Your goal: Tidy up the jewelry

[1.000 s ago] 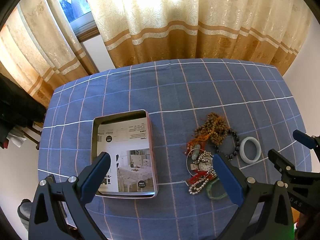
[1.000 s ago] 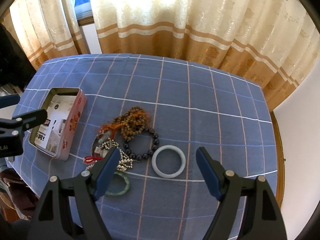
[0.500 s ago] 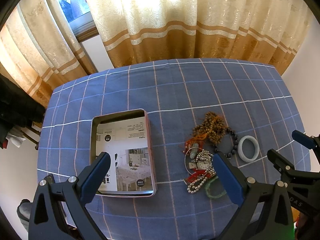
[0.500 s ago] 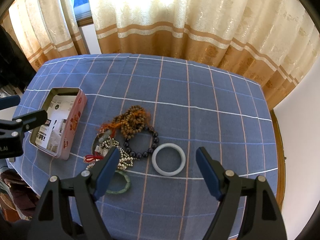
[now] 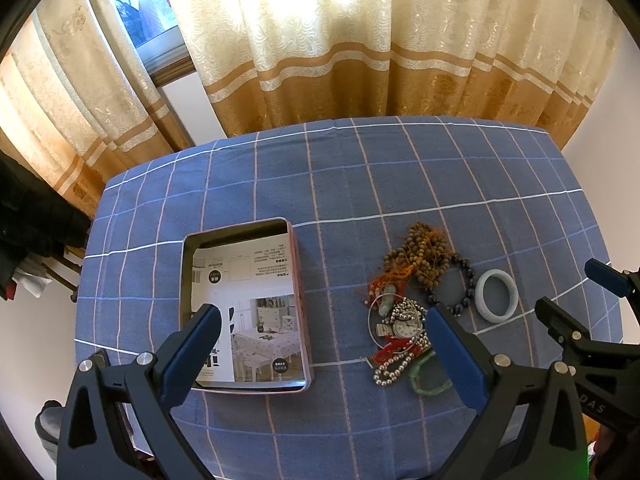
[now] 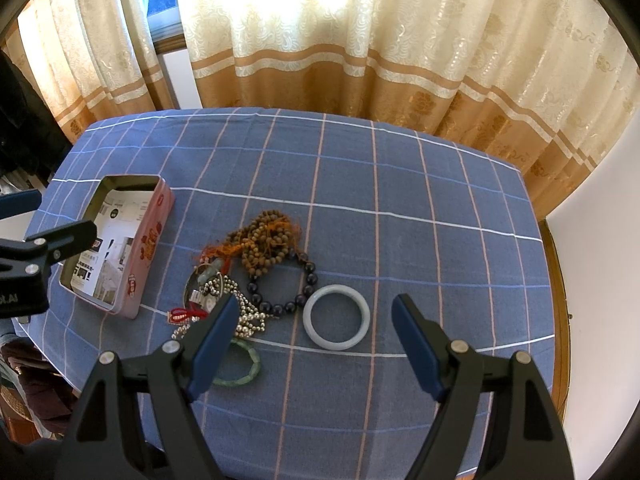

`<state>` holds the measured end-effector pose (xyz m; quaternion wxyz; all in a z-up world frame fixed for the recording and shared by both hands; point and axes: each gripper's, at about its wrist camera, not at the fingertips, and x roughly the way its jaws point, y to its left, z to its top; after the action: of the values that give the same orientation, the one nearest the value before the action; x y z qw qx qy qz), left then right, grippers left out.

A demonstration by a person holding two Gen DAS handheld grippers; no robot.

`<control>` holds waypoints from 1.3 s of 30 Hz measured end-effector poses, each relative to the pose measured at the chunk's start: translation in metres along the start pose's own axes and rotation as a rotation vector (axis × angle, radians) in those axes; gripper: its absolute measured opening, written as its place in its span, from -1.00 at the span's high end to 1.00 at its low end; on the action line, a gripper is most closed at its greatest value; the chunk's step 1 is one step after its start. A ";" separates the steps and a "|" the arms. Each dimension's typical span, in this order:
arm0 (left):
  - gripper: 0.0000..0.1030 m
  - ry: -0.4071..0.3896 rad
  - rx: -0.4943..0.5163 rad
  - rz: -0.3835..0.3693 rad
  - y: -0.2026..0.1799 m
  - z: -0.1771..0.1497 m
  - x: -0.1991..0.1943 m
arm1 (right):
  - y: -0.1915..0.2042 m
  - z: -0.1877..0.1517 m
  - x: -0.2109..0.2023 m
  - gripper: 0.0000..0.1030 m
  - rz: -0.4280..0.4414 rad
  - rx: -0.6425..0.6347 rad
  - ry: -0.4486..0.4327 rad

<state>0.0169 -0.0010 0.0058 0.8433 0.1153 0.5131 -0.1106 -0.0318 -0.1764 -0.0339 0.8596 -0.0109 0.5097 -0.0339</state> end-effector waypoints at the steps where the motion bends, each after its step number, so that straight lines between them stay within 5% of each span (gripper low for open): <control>1: -0.98 0.000 0.002 0.000 0.000 0.000 0.000 | 0.000 0.000 0.000 -0.58 0.000 0.001 -0.001; 23: -0.98 0.031 0.012 -0.006 -0.004 -0.001 0.019 | -0.007 -0.001 0.009 -0.58 -0.003 0.018 0.032; 30: -0.98 0.098 0.002 -0.043 -0.007 -0.028 0.055 | -0.043 -0.024 0.042 -0.58 -0.032 0.102 0.109; 39: -0.98 0.139 -0.010 -0.080 -0.025 -0.049 0.089 | -0.062 -0.041 0.094 -0.30 -0.041 0.104 0.201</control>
<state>0.0079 -0.0154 -0.0978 0.8012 0.0976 0.5752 -0.1334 -0.0257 -0.2441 -0.1323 0.8026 0.0270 0.5907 -0.0787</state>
